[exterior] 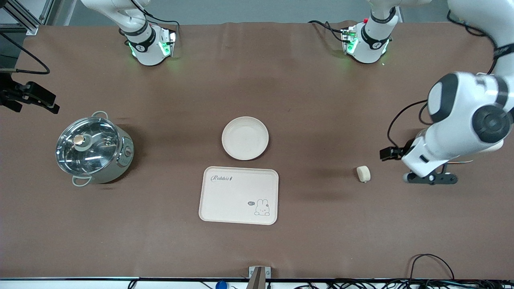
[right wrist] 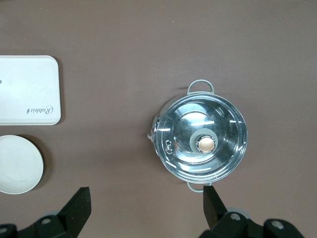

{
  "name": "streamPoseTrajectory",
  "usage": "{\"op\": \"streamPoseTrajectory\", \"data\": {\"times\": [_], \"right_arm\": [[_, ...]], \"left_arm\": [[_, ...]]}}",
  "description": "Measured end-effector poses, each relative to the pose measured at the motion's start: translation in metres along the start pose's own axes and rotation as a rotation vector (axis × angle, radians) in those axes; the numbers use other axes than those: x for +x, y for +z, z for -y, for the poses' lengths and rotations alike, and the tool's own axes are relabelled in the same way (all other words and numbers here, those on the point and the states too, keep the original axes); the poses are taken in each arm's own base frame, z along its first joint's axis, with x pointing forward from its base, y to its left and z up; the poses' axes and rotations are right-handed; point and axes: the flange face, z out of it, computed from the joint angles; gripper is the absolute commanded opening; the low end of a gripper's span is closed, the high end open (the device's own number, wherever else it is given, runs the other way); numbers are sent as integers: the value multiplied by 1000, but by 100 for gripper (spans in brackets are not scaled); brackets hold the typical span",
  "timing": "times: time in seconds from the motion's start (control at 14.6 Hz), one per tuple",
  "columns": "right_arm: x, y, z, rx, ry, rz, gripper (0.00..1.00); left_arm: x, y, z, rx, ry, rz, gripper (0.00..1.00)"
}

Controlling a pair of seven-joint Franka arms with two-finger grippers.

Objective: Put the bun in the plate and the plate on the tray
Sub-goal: 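Reach the left gripper down to the white bun beside the toaster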

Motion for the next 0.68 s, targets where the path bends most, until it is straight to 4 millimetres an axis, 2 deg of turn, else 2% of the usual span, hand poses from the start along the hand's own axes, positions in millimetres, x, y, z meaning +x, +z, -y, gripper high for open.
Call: {"op": "streamPoseTrajectory", "data": {"times": [0.2,0.48,0.61,0.68], "right_arm": [[-2,12,2,-2,-4,43,100],[-2,45,14,7,-24,103,100],[5,67,28,41,-38,85,100],[8,86,32,68,-36,80,100]], "left_arm": [[13,58,-1,-6,-85,11,100],[18,115,-3,-11,-163,23,100],[16,137,-4,-14,-205,19,100],[14,146,-4,-16,-218,12,98]]}}
